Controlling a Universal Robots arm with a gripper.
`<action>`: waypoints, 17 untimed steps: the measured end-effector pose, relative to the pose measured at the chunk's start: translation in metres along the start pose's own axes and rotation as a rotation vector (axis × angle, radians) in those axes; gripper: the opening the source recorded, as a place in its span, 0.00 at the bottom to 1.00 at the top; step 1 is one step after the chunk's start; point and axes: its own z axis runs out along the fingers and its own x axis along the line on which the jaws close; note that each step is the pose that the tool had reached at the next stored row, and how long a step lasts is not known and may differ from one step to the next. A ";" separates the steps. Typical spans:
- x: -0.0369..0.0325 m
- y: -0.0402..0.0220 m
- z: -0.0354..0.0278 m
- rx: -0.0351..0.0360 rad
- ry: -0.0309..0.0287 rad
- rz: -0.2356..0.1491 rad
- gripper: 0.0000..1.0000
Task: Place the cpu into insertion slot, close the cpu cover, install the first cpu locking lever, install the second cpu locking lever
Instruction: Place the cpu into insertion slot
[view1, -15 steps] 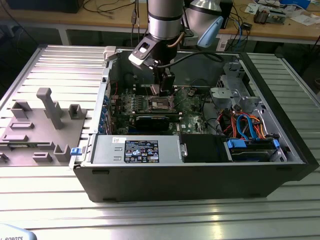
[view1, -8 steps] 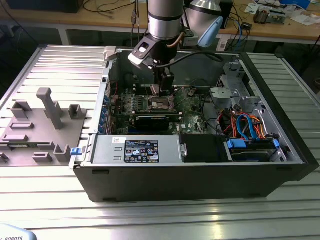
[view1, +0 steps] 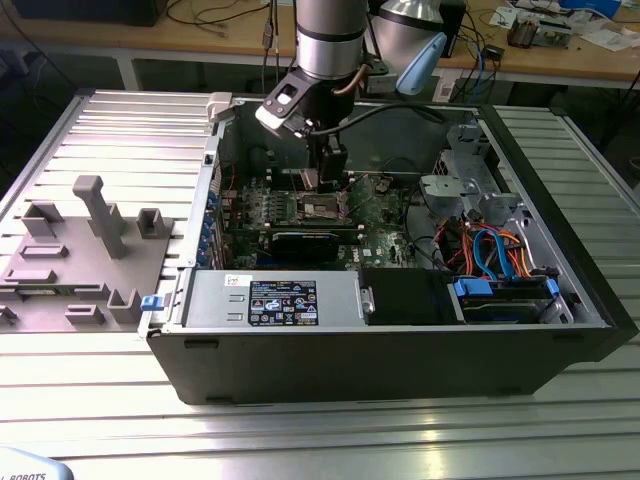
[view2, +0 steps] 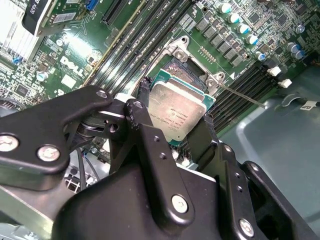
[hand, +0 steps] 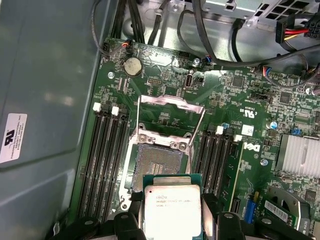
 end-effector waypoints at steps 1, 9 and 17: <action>0.0000 0.0000 0.0000 0.0000 -0.0001 0.005 0.55; 0.0000 0.0000 0.0001 0.0003 -0.0004 0.025 0.55; 0.0000 0.0000 0.0001 0.0005 -0.0007 0.046 0.55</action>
